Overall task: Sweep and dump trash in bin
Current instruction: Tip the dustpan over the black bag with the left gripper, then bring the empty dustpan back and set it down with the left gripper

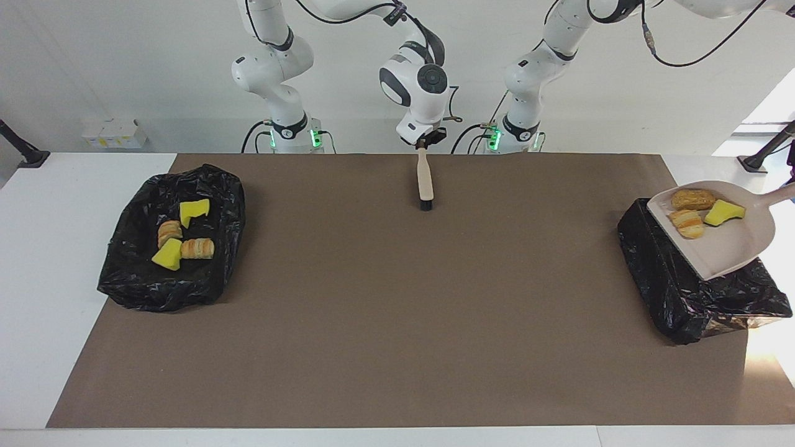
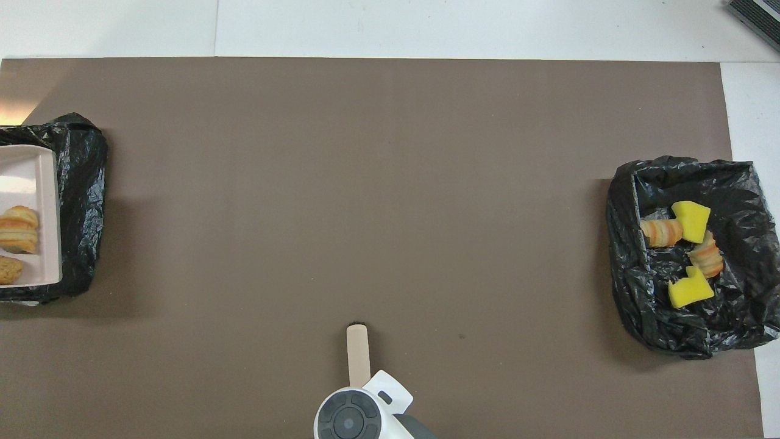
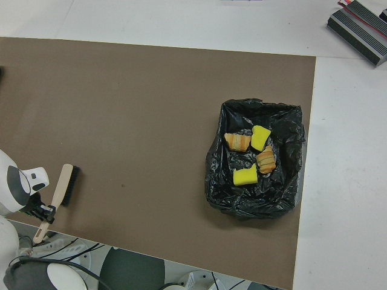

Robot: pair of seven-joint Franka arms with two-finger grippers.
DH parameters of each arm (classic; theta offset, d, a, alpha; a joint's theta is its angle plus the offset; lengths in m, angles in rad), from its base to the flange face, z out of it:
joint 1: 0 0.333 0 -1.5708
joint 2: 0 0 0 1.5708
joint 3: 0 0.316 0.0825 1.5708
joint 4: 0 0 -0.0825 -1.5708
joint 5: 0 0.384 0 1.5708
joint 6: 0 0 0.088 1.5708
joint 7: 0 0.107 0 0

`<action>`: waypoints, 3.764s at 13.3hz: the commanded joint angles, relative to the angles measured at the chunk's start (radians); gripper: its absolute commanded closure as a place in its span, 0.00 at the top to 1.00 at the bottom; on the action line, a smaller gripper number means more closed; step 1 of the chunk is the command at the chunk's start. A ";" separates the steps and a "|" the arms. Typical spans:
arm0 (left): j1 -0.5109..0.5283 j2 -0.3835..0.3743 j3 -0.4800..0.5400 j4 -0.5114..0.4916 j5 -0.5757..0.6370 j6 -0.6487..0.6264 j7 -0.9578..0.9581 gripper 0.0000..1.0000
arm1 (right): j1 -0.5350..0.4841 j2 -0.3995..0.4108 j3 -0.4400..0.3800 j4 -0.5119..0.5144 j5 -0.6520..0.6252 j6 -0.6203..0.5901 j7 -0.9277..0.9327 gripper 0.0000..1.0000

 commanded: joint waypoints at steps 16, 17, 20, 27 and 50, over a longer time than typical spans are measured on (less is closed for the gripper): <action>-0.256 -0.154 -0.004 -0.159 0.629 -0.034 -0.313 0.00 | -0.222 -0.265 -0.015 0.108 -0.008 -0.233 -0.057 1.00; -0.267 -0.162 -0.004 -0.171 0.587 -0.050 -0.341 0.00 | -0.302 -0.279 -0.021 0.157 -0.015 -0.309 -0.064 1.00; -0.326 -0.168 -0.006 -0.173 0.479 -0.127 -0.493 0.00 | -0.547 -0.276 -0.029 0.325 -0.021 -0.495 -0.188 1.00; -0.461 -0.231 -0.008 -0.291 0.134 -0.164 -0.997 0.00 | -0.655 -0.166 -0.027 0.551 -0.236 -0.584 -0.322 1.00; -1.129 -0.025 -0.008 -0.533 -0.261 0.447 -2.438 0.69 | -0.514 -0.026 -0.299 0.800 -0.403 -0.644 -0.548 1.00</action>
